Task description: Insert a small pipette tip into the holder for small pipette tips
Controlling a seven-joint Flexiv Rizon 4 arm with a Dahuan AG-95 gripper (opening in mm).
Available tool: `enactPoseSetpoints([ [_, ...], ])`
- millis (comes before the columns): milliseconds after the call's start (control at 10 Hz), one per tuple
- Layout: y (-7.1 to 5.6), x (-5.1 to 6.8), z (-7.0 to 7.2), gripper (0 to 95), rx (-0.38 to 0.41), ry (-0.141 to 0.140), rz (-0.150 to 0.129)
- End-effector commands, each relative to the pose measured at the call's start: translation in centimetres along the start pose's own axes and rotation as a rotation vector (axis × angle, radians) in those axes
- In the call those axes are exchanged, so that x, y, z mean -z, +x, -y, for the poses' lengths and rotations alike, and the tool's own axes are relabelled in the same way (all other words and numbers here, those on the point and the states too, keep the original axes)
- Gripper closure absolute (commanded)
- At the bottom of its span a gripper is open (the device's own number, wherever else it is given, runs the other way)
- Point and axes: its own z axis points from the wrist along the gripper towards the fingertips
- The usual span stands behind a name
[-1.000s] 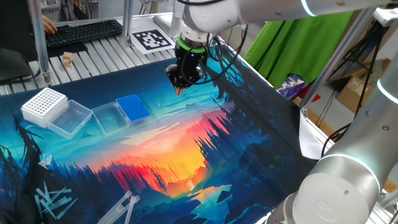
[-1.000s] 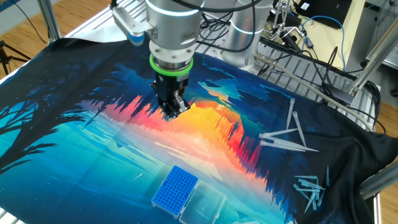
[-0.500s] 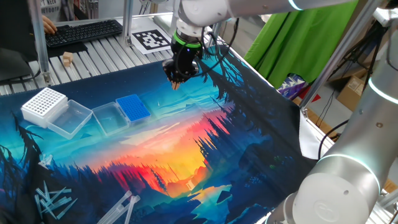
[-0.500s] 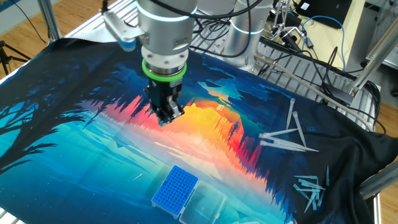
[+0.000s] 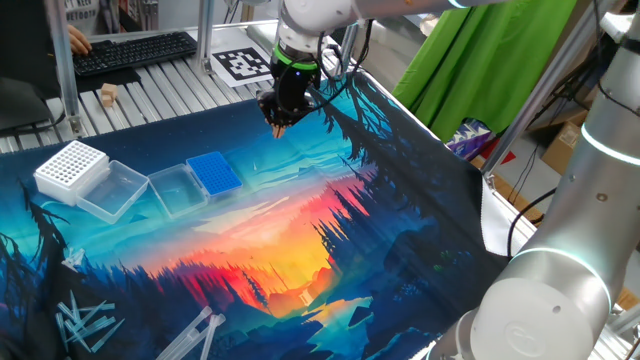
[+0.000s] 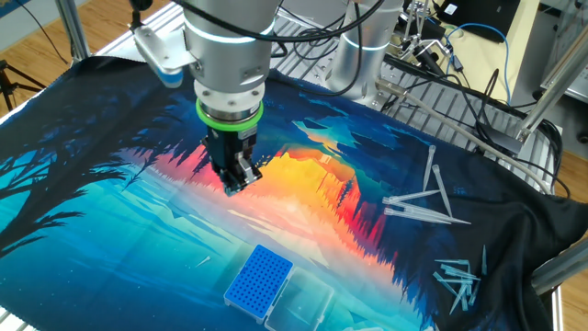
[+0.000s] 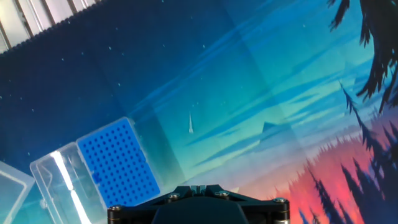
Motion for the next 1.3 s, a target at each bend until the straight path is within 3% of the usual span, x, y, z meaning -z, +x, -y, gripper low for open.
enactPoseSetpoints([
  [100,-0.9,-0.2,-0.2,95.0,0.009,-0.002,-0.005],
  [600,-2.6,-0.4,-0.2,95.0,0.021,-0.004,-0.006],
  [1300,-3.9,-1.3,-0.2,95.0,0.034,-0.005,-0.003],
])
